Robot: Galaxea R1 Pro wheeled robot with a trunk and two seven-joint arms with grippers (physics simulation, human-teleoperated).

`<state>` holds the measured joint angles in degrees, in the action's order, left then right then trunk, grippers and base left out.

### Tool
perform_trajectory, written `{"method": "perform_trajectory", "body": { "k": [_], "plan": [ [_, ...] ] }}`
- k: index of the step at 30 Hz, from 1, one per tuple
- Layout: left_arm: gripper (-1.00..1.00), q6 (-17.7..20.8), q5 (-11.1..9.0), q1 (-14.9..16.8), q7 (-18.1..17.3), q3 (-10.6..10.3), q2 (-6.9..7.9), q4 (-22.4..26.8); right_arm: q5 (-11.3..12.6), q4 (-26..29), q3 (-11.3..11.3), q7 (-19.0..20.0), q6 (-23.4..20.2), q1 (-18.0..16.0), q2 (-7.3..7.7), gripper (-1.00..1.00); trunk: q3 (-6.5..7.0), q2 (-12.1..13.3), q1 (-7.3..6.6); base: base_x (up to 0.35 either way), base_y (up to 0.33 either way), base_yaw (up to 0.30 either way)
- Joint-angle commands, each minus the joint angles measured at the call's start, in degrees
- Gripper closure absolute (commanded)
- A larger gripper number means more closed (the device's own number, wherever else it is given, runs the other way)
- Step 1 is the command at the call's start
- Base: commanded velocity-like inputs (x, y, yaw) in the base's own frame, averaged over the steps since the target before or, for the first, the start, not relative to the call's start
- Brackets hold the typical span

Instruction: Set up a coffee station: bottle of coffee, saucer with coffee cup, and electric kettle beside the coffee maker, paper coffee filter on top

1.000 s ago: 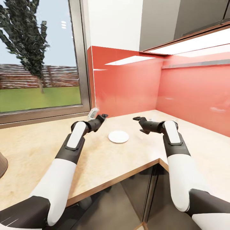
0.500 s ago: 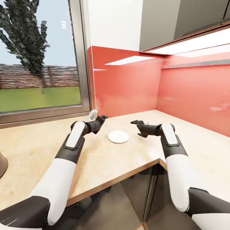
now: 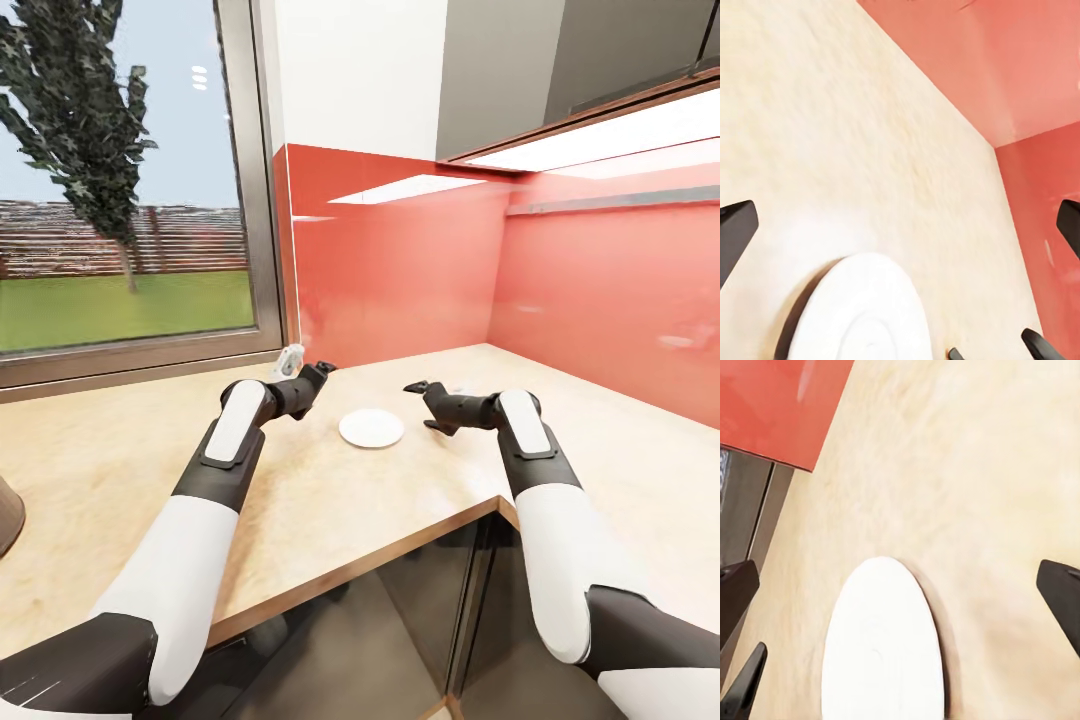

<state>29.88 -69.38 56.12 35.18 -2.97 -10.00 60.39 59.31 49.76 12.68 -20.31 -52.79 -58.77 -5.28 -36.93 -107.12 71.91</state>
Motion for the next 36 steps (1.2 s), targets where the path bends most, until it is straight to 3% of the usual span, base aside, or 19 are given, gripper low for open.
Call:
{"method": "perform_trajectory", "body": {
  "k": [1,15,17,36],
  "plan": [
    [-1.00,0.0,-0.5,0.0,0.5,0.0,0.00,0.1,0.3,0.0,0.2,-0.8,-0.4,0.0,-0.07,-1.00,-0.08,0.0,0.00,0.000,0.000,0.000],
    [-1.00,0.0,-0.5,0.0,0.2,0.6,0.00,-1.1,0.4,0.0,0.1,-0.8,-0.5,0.0,-0.97,-1.00,-0.08,0.0,0.00,0.000,0.000,0.000],
    [-1.00,0.0,-0.5,0.0,0.0,0.7,0.00,-2.1,0.4,0.0,0.1,-0.8,-0.5,0.0,-1.66,-1.00,-0.08,0.0,0.00,0.000,0.000,0.000],
    [-1.00,0.1,-0.5,0.0,0.0,0.8,0.00,-2.5,0.4,-0.2,-0.1,-0.8,-0.6,0.0,-2.27,-1.00,-0.08,0.0,0.00,-0.048,0.000,0.000]
  ]
}}
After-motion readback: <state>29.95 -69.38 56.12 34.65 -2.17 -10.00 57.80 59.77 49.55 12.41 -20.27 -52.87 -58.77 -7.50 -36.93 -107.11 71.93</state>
